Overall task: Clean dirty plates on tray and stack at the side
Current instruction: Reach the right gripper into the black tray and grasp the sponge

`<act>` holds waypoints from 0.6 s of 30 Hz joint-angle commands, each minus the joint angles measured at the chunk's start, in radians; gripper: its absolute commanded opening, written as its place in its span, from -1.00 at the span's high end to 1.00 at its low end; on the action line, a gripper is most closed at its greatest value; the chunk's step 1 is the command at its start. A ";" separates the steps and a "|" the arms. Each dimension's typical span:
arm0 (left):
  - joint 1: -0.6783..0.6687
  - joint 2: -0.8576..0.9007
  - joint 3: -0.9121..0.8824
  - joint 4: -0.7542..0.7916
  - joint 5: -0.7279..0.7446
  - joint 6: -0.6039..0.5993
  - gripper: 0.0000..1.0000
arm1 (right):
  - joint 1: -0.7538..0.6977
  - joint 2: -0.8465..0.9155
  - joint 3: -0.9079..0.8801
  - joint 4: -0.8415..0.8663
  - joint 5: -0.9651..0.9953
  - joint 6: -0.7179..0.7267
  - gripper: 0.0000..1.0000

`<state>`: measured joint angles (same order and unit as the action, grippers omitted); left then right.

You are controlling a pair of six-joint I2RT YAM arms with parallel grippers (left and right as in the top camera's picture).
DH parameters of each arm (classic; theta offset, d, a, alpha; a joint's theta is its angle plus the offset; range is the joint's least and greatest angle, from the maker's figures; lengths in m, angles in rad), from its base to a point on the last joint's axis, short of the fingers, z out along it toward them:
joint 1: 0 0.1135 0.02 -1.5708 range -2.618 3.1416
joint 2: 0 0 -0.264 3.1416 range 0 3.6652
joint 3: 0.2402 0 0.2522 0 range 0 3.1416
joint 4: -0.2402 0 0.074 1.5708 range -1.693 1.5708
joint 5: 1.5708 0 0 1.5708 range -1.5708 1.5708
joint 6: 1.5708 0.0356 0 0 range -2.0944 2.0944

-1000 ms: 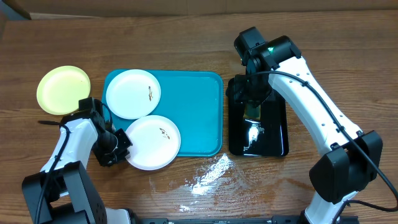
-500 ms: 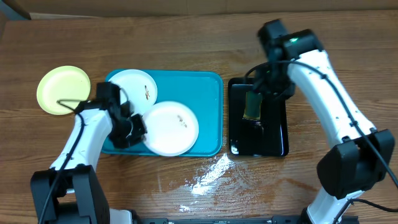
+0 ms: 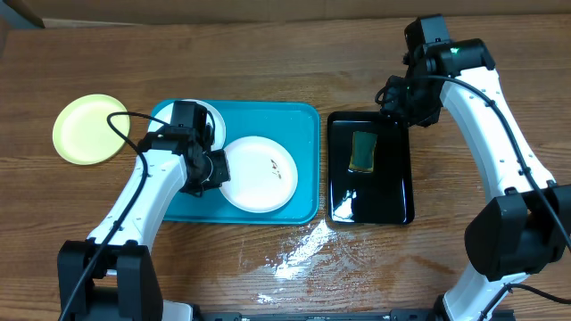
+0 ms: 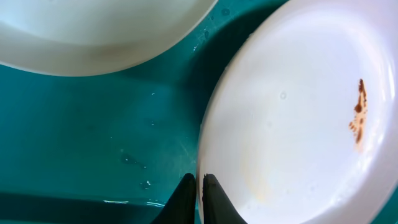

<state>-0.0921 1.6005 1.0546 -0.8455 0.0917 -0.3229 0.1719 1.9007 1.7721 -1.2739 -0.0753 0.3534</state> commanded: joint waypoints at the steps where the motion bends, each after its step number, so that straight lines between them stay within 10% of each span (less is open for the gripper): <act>1: -0.008 0.009 0.012 0.009 -0.021 -0.051 0.83 | 0.003 -0.022 -0.034 0.026 -0.024 -0.029 -0.01; 18: -0.010 0.140 0.012 0.001 0.092 0.085 0.25 | 0.122 -0.021 -0.294 0.261 0.077 0.016 -0.09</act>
<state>-0.0921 1.7332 1.0546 -0.8402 0.1452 -0.2939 0.2665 1.9007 1.5372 -1.0466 -0.0612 0.3302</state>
